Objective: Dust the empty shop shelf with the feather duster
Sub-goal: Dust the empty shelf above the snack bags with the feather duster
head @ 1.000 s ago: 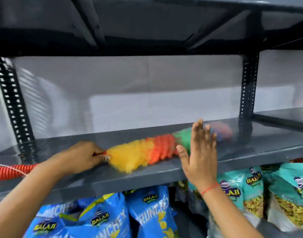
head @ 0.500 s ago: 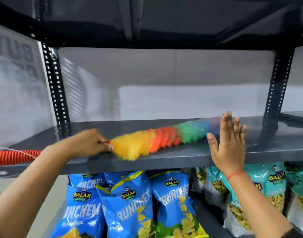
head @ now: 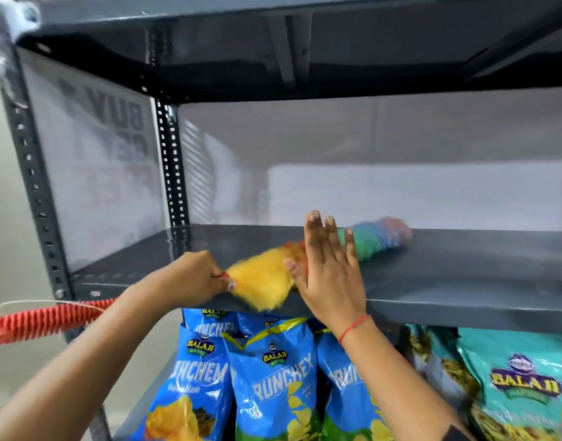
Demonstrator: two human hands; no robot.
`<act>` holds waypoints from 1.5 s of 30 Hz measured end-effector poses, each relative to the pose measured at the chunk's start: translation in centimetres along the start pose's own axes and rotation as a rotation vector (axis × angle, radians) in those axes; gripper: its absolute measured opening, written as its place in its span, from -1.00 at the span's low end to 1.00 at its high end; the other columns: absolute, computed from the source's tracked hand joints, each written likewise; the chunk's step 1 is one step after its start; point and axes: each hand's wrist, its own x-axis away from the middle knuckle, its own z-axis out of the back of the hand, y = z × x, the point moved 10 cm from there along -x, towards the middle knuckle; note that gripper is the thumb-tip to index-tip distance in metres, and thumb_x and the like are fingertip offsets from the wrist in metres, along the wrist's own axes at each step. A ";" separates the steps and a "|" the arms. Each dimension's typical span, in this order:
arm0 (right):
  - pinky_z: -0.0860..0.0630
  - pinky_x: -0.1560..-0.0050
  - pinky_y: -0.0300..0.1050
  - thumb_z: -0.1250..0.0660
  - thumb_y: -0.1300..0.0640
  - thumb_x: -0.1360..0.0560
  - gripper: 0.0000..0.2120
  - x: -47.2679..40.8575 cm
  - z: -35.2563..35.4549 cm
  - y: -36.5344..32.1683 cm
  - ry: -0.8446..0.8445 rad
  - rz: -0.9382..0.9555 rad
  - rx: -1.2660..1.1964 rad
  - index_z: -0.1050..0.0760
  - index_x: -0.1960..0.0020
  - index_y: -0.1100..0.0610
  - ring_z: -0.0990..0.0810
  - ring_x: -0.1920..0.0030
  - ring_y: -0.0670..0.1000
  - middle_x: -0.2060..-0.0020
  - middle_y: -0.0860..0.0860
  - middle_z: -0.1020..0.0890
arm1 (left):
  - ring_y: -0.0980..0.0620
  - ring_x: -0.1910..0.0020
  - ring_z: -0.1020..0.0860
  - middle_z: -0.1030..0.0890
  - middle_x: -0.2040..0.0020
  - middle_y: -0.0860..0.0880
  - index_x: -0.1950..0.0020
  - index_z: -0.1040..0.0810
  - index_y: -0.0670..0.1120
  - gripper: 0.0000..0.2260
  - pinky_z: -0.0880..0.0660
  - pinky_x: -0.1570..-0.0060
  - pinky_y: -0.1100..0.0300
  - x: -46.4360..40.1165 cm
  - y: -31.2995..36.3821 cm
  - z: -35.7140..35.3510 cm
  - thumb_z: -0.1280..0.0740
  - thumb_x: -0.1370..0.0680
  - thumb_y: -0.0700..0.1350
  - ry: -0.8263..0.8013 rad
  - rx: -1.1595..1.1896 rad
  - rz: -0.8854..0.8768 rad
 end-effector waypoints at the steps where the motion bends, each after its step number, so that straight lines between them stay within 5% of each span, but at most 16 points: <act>1: 0.04 -0.39 0.12 0.17 -0.21 -0.57 -0.34 0.0 -0.4 0.2 -0.019 -0.018 0.014 -0.04 -0.45 0.26 -0.08 -0.43 0.08 -0.43 0.17 -0.21 | 0.01 0.32 -0.44 -0.45 0.36 -0.05 0.30 -0.53 -0.19 -0.63 -0.33 0.30 0.20 0.3 -0.6 0.2 -0.26 -0.56 0.05 0.003 -0.038 0.029; 8: 0.06 -0.36 0.11 0.03 -0.17 -0.53 -0.32 -0.2 -0.2 0.7 -0.039 -0.072 0.021 -0.15 -0.42 0.34 -0.22 -0.39 0.21 -0.38 0.24 -0.31 | -0.15 0.27 -0.46 -0.43 0.38 -0.09 0.19 -0.57 -0.18 -0.68 -0.36 0.25 0.16 2.9 -3.7 4.3 -0.28 -0.54 0.07 0.248 0.016 0.263; 16: 0.09 -0.36 0.11 0.01 -0.16 -0.52 -0.32 -0.2 -0.4 0.5 -0.040 -0.041 -0.011 -0.17 -0.41 0.36 -0.23 -0.38 0.24 -0.36 0.28 -0.32 | 0.06 0.47 -0.39 -0.41 0.44 -0.01 0.36 -0.43 -0.13 -0.63 -0.31 0.45 0.21 6.1 -2.4 0.5 -0.26 -0.56 0.07 0.058 0.015 0.358; 20: 0.10 -0.36 0.12 -0.01 -0.16 -0.51 -0.31 -0.1 -0.7 0.9 -0.067 -0.090 -0.017 -0.17 -0.40 0.37 -0.22 -0.38 0.24 -0.36 0.29 -0.32 | -0.14 0.20 -0.55 -0.44 0.38 -0.04 0.00 -0.58 -0.25 -0.67 -0.41 0.22 0.13 7.0 -4.4 4.1 -0.25 -0.57 0.03 0.141 -0.116 0.449; 23: 0.09 -0.35 0.12 -0.01 -0.15 -0.51 -0.31 -0.6 -0.8 -0.6 -0.065 -0.077 -0.078 -0.19 -0.39 0.37 -0.24 -0.37 0.26 -0.35 0.30 -0.33 | -0.22 -0.02 -0.60 -0.62 0.02 -0.21 -0.10 -0.57 -0.21 -0.64 -0.47 0.12 0.06 7.9 -3.9 6.1 -0.22 -0.58 0.06 0.308 -0.208 0.453; 26: 0.06 -0.34 0.12 -0.02 -0.13 -0.50 -0.33 -1.4 -1.8 -4.3 -0.068 0.014 -0.184 -0.21 -0.38 0.37 -0.28 -0.35 0.28 -0.34 0.30 -0.34 | -0.21 0.12 -0.58 -0.61 0.06 -0.19 0.00 -0.60 -0.13 -0.66 -0.42 0.21 0.13 8.2 -3.4 5.2 -0.23 -0.56 0.12 0.362 -0.120 0.454; 31: 0.02 -0.36 0.13 0.01 -0.10 -0.49 -0.36 -1.4 -4.7 -7.7 -0.135 0.069 -0.183 -0.27 -0.35 0.38 -0.34 -0.32 0.24 -0.31 0.30 -0.39 | -0.12 0.23 -0.46 -0.59 0.12 -0.19 0.02 -0.62 -0.18 -0.64 -0.43 0.19 0.13 7.6 -5.7 1.5 -0.25 -0.55 0.10 0.152 -0.109 0.481; 40: -0.04 -0.35 0.17 0.01 -0.12 -0.51 -0.35 -1.2 -4.5 -7.3 -0.126 0.057 -0.181 -0.25 -0.36 0.38 -0.33 -0.33 0.26 -0.30 0.31 -0.39 | -0.15 0.21 -0.54 -0.57 0.18 -0.10 0.00 -0.62 -0.07 -0.66 -0.41 0.23 0.16 10.3 -7.4 7.9 -0.19 -0.57 0.14 0.470 -0.291 0.569; 45: 0.05 -0.35 0.14 0.01 -0.15 -0.51 -0.33 -1.2 -4.6 -7.6 -0.140 0.096 -0.173 -0.21 -0.38 0.38 -0.27 -0.36 0.25 -0.34 0.31 -0.34 | -0.03 0.23 -0.51 -0.63 0.11 -0.02 -0.02 -0.62 0.03 -0.68 -0.43 0.22 0.18 10.8 -7.8 4.8 -0.18 -0.56 0.18 0.327 -0.325 0.545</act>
